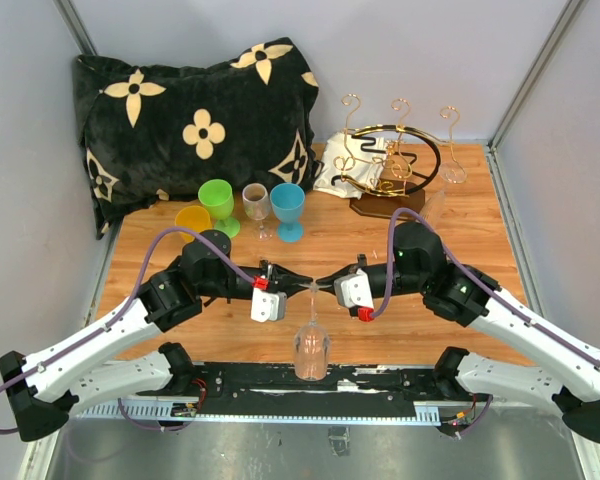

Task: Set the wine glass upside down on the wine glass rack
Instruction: Turn the wine glass upside down at the wine rack.

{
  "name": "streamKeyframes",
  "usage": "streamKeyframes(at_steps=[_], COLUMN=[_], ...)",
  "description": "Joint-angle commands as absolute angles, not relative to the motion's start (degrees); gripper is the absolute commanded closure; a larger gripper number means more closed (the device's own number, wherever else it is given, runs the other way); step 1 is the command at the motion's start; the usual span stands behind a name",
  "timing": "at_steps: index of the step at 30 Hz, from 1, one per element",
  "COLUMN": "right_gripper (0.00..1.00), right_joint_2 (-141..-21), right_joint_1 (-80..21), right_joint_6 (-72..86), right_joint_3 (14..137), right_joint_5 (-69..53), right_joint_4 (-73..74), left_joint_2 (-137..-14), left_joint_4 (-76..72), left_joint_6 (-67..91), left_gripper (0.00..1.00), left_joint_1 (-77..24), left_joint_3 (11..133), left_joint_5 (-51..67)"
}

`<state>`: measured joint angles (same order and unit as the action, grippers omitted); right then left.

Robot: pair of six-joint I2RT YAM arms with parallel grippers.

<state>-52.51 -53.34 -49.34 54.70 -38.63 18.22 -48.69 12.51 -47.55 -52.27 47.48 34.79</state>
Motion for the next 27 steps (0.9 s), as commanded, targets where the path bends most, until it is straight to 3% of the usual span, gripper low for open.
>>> streamKeyframes(at_steps=[1, 6, 12, 27], right_gripper=[0.96, 0.87, 0.64, 0.41], right_joint_2=[-52.24, -51.1, -50.64, -47.28], right_joint_1=[-53.26, -53.26, -53.29, -53.27], right_joint_6=[-49.39, -49.23, -49.39, -48.2], right_joint_3=[56.48, 55.84, 55.71, 55.16], right_joint_5=[-40.72, -39.95, -39.64, -35.65], right_joint_4=[16.02, 14.99, 15.16, 18.84], left_joint_2=[-48.94, -48.31, -47.83, -43.94], left_joint_4=[9.76, 9.84, 11.15, 8.38], left_joint_6=[-49.07, -50.06, -51.42, -50.68], left_gripper=[0.95, 1.0, 0.99, 1.0], left_joint_1=[-52.91, -52.91, -52.91, -52.91], left_joint_3=[49.26, 49.04, 49.24, 46.45], left_joint_5=[35.19, 33.23, 32.52, 24.84])
